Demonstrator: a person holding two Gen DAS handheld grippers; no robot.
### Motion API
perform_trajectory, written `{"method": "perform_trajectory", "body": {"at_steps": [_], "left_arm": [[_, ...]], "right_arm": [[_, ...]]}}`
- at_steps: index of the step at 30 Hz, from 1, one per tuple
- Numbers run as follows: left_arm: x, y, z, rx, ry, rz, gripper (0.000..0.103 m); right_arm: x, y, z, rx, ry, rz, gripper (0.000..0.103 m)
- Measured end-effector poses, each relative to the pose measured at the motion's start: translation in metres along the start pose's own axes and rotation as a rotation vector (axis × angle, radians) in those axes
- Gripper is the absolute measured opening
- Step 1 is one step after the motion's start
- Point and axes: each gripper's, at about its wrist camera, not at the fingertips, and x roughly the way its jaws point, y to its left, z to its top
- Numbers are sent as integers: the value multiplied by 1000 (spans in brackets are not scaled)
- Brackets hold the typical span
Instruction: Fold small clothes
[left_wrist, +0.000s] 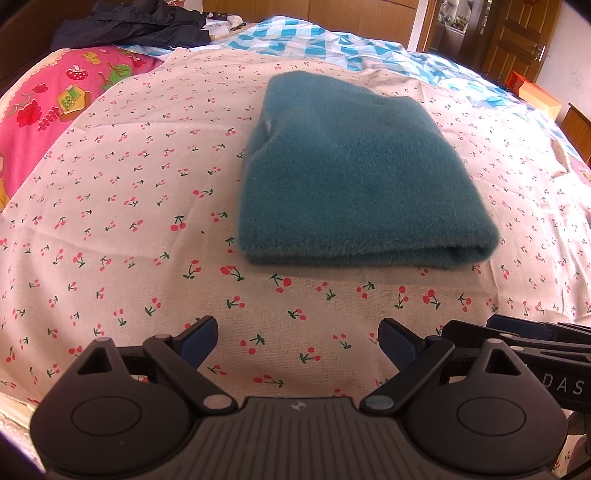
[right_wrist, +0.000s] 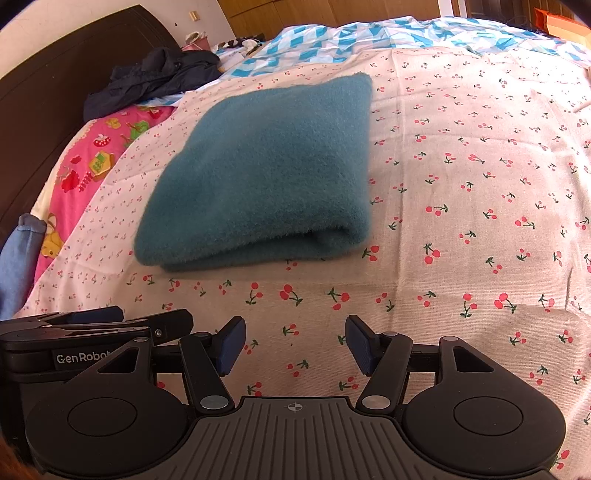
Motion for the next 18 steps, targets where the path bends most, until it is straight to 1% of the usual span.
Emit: {"method": "perform_trajectory", "body": {"at_steps": [18], "left_arm": [[-1, 2, 0, -17, -4, -7, 98]], "right_arm": [[1, 1, 2, 0, 0, -2, 62]]}}
